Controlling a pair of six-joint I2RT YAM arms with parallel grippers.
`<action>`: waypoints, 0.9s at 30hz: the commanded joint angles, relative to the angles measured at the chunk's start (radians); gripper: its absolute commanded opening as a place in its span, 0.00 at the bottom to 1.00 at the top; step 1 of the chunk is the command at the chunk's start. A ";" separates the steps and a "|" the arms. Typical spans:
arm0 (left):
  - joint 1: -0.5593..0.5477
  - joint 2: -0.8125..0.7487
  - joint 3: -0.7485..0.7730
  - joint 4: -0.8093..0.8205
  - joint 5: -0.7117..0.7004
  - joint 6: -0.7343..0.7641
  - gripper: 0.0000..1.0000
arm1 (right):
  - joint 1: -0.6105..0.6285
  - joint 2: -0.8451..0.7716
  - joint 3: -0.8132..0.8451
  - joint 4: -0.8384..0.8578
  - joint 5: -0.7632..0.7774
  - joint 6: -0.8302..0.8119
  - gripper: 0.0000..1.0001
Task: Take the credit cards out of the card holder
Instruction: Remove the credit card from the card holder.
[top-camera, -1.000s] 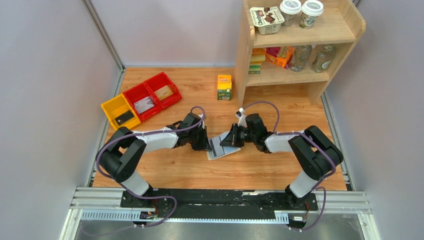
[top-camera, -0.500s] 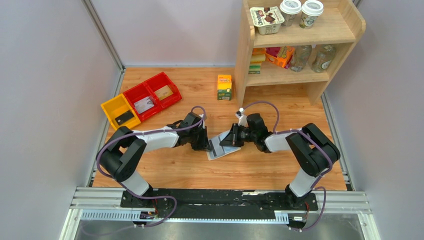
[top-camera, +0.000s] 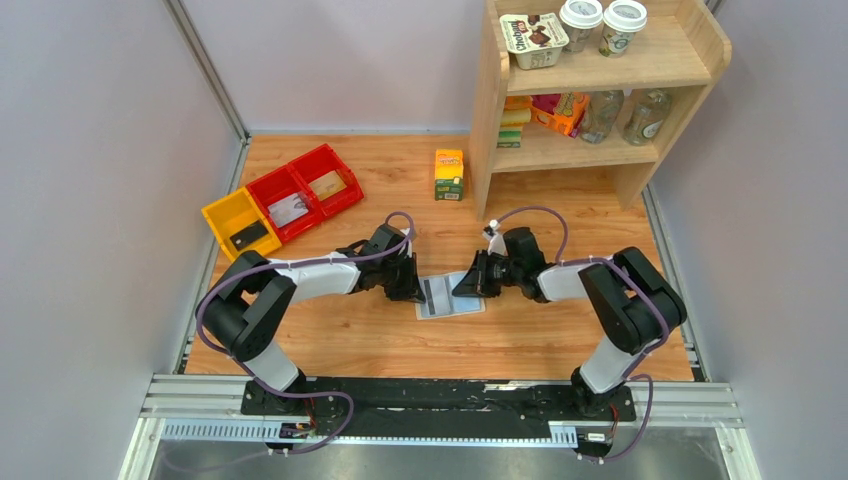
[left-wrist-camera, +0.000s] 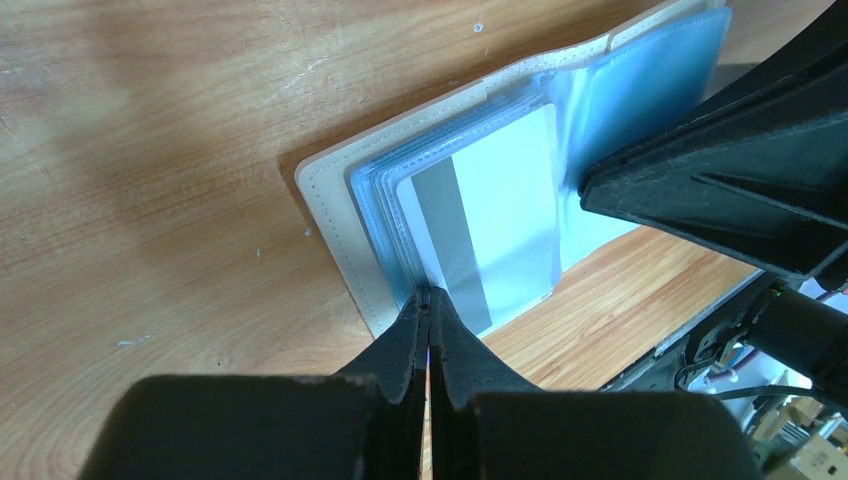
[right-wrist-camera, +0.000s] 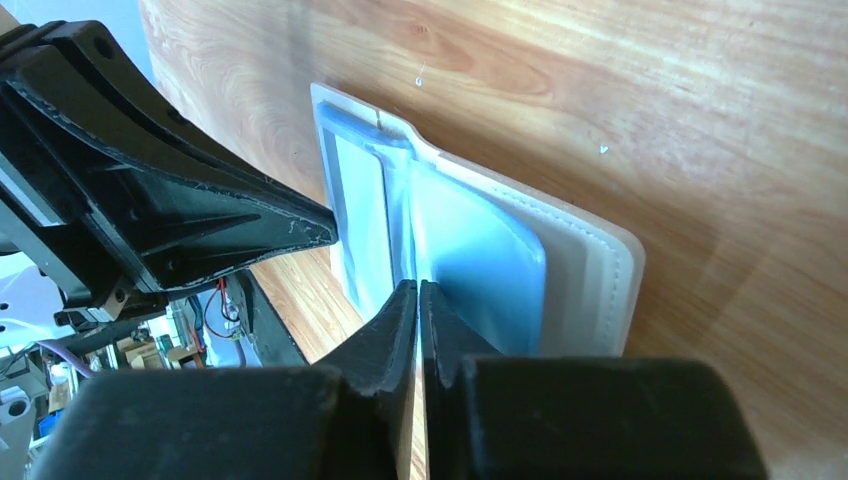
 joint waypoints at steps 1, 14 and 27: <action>-0.007 0.041 -0.009 -0.061 -0.054 0.041 0.00 | 0.003 -0.069 0.033 -0.047 0.004 -0.035 0.13; -0.007 0.038 -0.006 -0.061 -0.053 0.042 0.00 | 0.052 -0.048 0.119 -0.087 0.047 -0.050 0.30; -0.007 0.044 -0.006 -0.059 -0.048 0.042 0.00 | 0.084 0.026 0.119 -0.075 0.009 -0.053 0.24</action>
